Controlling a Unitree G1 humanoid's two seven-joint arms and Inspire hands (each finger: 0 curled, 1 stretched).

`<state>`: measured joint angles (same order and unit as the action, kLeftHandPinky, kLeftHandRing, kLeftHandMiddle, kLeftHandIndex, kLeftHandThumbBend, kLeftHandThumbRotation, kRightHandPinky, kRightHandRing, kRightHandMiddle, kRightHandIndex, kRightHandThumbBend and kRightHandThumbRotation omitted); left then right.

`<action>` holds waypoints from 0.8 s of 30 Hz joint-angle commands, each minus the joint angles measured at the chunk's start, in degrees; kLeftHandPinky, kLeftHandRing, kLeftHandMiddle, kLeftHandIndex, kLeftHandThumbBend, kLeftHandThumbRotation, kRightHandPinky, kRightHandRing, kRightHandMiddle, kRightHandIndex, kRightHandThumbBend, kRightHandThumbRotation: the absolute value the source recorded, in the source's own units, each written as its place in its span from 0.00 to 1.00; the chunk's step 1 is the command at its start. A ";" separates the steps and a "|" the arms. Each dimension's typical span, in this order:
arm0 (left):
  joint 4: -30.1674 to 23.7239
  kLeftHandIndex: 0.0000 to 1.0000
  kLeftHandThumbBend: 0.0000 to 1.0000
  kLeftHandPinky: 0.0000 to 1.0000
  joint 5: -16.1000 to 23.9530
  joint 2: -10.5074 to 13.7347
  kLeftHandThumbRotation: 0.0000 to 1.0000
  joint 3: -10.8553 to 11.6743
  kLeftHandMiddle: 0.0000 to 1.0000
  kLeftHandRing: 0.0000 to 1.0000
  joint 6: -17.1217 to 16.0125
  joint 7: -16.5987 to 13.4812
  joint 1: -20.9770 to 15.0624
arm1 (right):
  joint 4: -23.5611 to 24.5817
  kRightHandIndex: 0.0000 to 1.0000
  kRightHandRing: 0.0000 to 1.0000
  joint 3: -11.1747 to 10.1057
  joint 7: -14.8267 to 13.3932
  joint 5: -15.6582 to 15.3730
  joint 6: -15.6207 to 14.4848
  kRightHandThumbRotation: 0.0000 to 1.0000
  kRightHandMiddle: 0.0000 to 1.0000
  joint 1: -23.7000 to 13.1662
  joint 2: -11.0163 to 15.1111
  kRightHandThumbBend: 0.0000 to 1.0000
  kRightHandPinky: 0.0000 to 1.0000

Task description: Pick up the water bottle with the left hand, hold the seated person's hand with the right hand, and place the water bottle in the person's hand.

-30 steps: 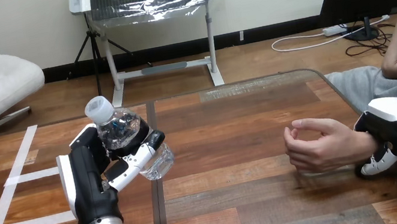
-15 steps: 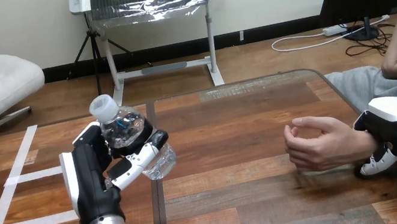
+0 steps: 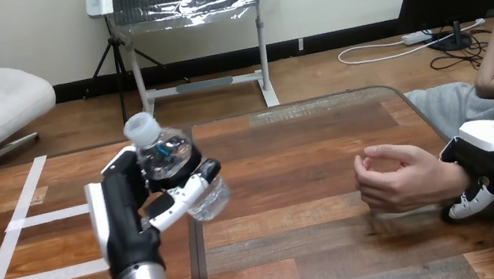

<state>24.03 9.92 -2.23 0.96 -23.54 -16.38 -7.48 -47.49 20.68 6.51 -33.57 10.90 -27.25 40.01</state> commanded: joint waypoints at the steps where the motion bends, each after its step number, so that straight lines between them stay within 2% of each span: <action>1: -5.81 0.47 0.67 0.40 1.68 -1.00 0.00 -2.10 0.43 0.41 0.07 0.25 -3.43 | 1.53 0.47 0.32 -1.44 -1.71 1.04 1.58 0.00 0.42 -0.52 -0.56 0.66 0.24; 9: -7.39 0.47 0.66 0.40 1.55 -1.75 0.00 -3.68 0.43 0.41 1.53 1.38 -3.54 | 2.25 0.44 0.29 -1.76 -1.86 0.66 1.70 0.00 0.40 -0.58 -0.42 0.67 0.22; 24: -9.81 0.47 0.68 0.40 1.27 -3.49 0.00 -7.21 0.43 0.41 3.58 2.80 -4.32 | 3.95 0.44 0.31 -2.78 -2.89 1.30 2.90 0.00 0.40 -0.05 -0.29 0.69 0.25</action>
<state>18.49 11.11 -2.62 -4.78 -20.14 -13.67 -7.51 -46.29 19.77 4.99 -33.52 12.67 -26.62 40.01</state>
